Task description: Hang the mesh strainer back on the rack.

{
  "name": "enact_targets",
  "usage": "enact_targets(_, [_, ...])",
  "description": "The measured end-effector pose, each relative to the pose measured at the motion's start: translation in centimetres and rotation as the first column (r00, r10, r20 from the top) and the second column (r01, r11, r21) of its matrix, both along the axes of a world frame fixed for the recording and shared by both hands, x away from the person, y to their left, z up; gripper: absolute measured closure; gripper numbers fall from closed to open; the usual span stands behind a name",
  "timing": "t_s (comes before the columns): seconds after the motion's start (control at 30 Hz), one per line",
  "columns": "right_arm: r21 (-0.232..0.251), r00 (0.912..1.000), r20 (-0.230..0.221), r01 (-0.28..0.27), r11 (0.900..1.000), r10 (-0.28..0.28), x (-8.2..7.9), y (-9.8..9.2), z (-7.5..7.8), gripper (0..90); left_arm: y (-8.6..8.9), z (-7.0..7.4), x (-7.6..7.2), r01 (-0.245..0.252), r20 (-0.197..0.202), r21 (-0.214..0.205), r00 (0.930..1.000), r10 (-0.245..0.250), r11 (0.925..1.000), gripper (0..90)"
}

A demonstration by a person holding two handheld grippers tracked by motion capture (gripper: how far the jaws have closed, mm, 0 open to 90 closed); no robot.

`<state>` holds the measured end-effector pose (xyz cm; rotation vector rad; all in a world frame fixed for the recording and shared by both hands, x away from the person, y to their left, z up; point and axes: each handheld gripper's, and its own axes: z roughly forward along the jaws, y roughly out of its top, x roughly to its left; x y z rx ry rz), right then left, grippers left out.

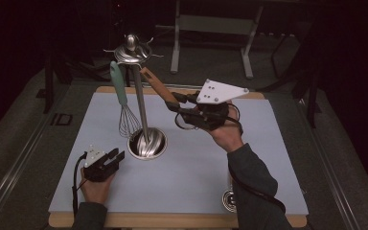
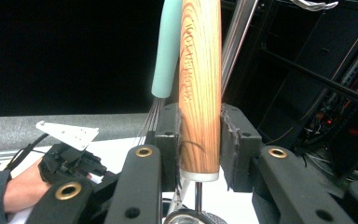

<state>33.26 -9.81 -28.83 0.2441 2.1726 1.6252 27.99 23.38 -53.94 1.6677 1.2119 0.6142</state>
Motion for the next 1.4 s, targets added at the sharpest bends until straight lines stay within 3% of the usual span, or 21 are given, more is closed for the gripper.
enact_targets(0.57, [0.019, 0.9995, -0.013, 0.029, 0.9994, -0.029, 1.7, 1.9, -0.5, 70.6, 0.0, 0.0, 0.0, 0.002, 0.002, 0.006, 1.0000, -0.002, 1.0000, 67.2])
enact_targets(0.63, [0.010, 0.9982, -0.010, 0.059, 0.9982, -0.059, 1.8, 2.3, -0.7, 70.5, 0.0, 0.0, 0.0, 0.001, 0.003, 0.005, 1.0000, -0.001, 1.0000, 67.2])
enact_targets(0.7, [-0.029, 0.9948, 0.014, 0.102, 0.9944, -0.101, 1.6, 3.0, -0.9, 70.5, 0.0, 0.0, 0.0, 0.001, 0.002, 0.005, 1.0000, -0.001, 1.0000, 67.2])
enact_targets(0.87, [-0.066, 0.9904, 0.023, 0.138, 0.9882, -0.137, 1.5, 4.0, -1.1, 70.3, 0.0, 0.0, 0.0, 0.000, 0.003, 0.004, 1.0000, 0.000, 1.0000, 67.2])
enact_targets(1.13, [-0.078, 0.9878, 0.000, 0.155, 0.9848, -0.156, 1.6, 5.2, -1.3, 69.2, 0.0, 0.0, 0.0, 0.001, 0.000, 0.001, 1.0000, -0.001, 1.0000, 67.1])
enact_targets(1.4, [-0.092, 0.9925, -0.001, 0.122, 0.9883, -0.122, 1.3, 5.6, -1.4, 63.9, 0.1, 0.0, 0.0, 0.001, 0.001, 0.000, 1.0000, -0.001, 1.0000, 67.2])
